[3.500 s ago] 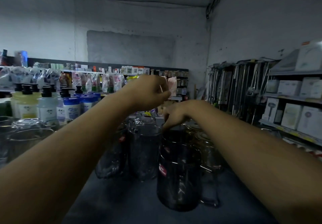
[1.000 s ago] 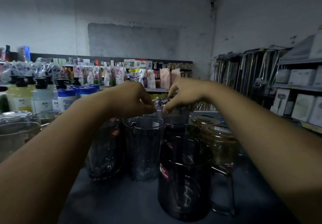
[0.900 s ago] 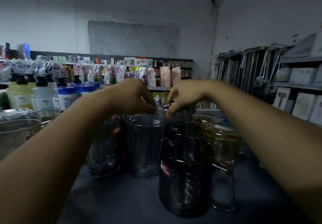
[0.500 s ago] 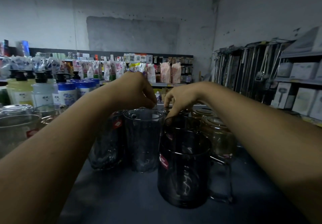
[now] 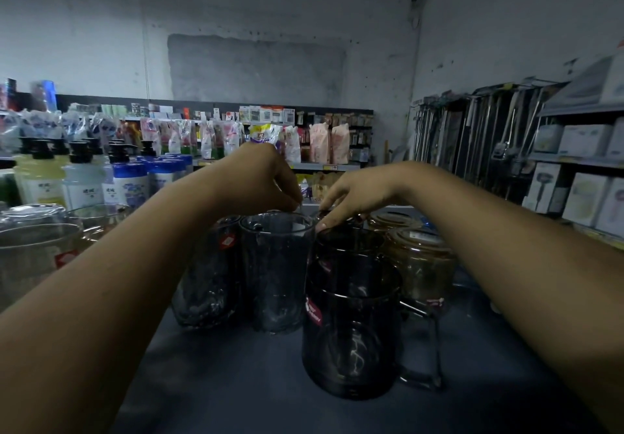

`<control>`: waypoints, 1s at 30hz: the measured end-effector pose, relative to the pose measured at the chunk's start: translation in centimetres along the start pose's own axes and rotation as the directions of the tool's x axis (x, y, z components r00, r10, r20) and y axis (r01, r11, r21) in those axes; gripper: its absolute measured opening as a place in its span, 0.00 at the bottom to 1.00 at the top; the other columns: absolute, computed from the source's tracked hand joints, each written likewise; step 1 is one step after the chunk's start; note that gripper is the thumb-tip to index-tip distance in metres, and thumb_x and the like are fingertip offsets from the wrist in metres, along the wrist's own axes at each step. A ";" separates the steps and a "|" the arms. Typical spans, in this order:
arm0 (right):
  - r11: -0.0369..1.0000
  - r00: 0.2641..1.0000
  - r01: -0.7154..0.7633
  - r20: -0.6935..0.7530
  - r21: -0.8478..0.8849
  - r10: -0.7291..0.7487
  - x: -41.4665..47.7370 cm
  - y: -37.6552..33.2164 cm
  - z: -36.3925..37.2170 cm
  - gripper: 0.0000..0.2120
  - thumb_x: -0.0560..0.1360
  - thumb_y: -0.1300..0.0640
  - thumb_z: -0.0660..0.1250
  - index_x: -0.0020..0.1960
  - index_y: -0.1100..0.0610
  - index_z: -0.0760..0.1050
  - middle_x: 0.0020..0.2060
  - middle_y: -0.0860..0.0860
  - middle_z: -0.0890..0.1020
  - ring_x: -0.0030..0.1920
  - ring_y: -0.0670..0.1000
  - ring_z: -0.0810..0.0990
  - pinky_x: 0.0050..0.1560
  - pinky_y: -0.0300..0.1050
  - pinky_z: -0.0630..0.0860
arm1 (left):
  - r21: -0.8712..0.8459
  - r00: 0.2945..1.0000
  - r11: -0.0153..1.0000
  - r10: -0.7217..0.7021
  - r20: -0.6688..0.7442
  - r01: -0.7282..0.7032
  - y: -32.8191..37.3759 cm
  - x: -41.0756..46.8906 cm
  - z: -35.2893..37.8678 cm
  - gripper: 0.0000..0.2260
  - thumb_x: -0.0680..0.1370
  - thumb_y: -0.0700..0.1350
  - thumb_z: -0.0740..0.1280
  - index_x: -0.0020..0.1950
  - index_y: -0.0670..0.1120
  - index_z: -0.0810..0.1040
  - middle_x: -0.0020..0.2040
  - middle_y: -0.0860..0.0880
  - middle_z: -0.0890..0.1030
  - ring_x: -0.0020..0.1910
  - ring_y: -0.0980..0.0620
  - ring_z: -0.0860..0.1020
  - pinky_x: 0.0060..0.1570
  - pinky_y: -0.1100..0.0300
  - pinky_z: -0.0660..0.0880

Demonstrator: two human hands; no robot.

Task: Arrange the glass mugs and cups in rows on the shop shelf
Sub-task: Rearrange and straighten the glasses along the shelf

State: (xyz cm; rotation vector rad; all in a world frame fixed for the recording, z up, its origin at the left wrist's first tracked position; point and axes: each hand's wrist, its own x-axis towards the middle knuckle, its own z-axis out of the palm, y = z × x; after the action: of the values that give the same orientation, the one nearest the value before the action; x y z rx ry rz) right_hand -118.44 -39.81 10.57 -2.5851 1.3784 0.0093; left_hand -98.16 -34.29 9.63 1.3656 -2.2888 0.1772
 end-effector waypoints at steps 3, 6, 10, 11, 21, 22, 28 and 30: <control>0.999 1.000 0.026 -0.014 -0.038 -0.027 0.1 0.1 0.2 0.24 0.74 0.35 0.69 0.64 0.48 0.81 0.63 0.45 0.79 0.64 0.49 0.76 0.70 0.57 0.72 | 0.001 1.000 1.000 0.010 0.001 -0.010 0.1 0.0 0.0 0.06 0.74 0.45 0.76 0.51 0.50 0.88 0.46 0.57 0.86 0.36 0.70 0.79 0.48 0.67 0.74; 0.992 0.998 0.044 -0.028 -0.120 -0.047 -0.1 0.1 0.5 0.26 0.76 0.34 0.65 0.66 0.49 0.80 0.66 0.46 0.78 0.65 0.49 0.75 0.70 0.55 0.70 | -0.004 1.000 1.000 0.016 -0.005 -0.016 0.0 0.0 0.1 0.06 0.75 0.45 0.75 0.51 0.50 0.88 0.43 0.60 0.85 0.35 0.73 0.78 0.43 0.71 0.72; 0.992 0.998 0.041 -0.041 -0.118 -0.046 -0.5 0.4 0.9 0.27 0.77 0.33 0.63 0.67 0.49 0.79 0.66 0.47 0.79 0.63 0.48 0.76 0.70 0.54 0.71 | 0.007 1.000 1.000 0.029 -0.007 -0.029 0.1 0.1 0.1 0.06 0.76 0.45 0.75 0.51 0.50 0.88 0.45 0.57 0.86 0.34 0.75 0.77 0.41 0.74 0.69; 0.993 0.998 0.042 -0.052 -0.110 -0.048 -0.7 0.5 1.0 0.26 0.77 0.34 0.63 0.67 0.50 0.79 0.65 0.47 0.79 0.63 0.48 0.77 0.70 0.54 0.71 | 0.012 0.999 0.999 0.033 -0.007 -0.033 0.1 0.1 0.1 0.06 0.76 0.45 0.74 0.51 0.49 0.88 0.46 0.56 0.86 0.34 0.74 0.77 0.40 0.75 0.68; 0.975 0.862 0.222 -0.470 0.009 -0.192 -9.9 -1.1 3.5 0.14 0.81 0.48 0.66 0.64 0.50 0.81 0.60 0.45 0.81 0.59 0.44 0.78 0.61 0.45 0.74 | 0.061 0.970 0.979 0.201 -0.135 -0.194 4.8 -1.0 -2.2 0.08 0.79 0.47 0.70 0.55 0.47 0.85 0.51 0.54 0.85 0.43 0.70 0.77 0.40 0.80 0.71; 0.973 0.842 0.232 -0.503 0.009 -0.196 -10.8 -1.1 4.1 0.12 0.81 0.51 0.67 0.62 0.49 0.82 0.58 0.45 0.82 0.57 0.43 0.78 0.59 0.44 0.75 | 0.068 0.965 0.973 0.229 -0.127 -0.222 5.7 -1.4 -2.5 0.08 0.79 0.47 0.70 0.56 0.47 0.85 0.51 0.54 0.85 0.45 0.70 0.77 0.41 0.81 0.71; 0.981 0.846 0.188 -0.515 0.048 -0.137 -13.4 0.2 7.0 0.13 0.81 0.59 0.66 0.59 0.45 0.83 0.52 0.40 0.81 0.49 0.38 0.77 0.50 0.40 0.73 | -0.042 0.950 0.960 0.269 -0.159 -0.278 9.3 -8.6 -1.9 0.11 0.80 0.56 0.65 0.54 0.53 0.84 0.45 0.59 0.83 0.40 0.61 0.80 0.39 0.69 0.77; 0.980 0.843 0.191 -0.520 0.047 -0.139 -13.8 0.1 7.3 0.13 0.81 0.59 0.66 0.59 0.45 0.82 0.52 0.39 0.80 0.50 0.38 0.77 0.50 0.40 0.73 | -0.084 0.951 0.953 0.277 -0.137 -0.290 10.0 -11.4 -1.1 0.12 0.80 0.59 0.64 0.54 0.55 0.83 0.44 0.59 0.81 0.41 0.60 0.80 0.38 0.67 0.75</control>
State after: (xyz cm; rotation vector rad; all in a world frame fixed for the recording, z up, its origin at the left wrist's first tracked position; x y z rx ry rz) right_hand -125.55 -27.19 4.91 -2.7222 1.2454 -0.8154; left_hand -101.90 -19.81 6.70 0.9424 -2.3444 0.2261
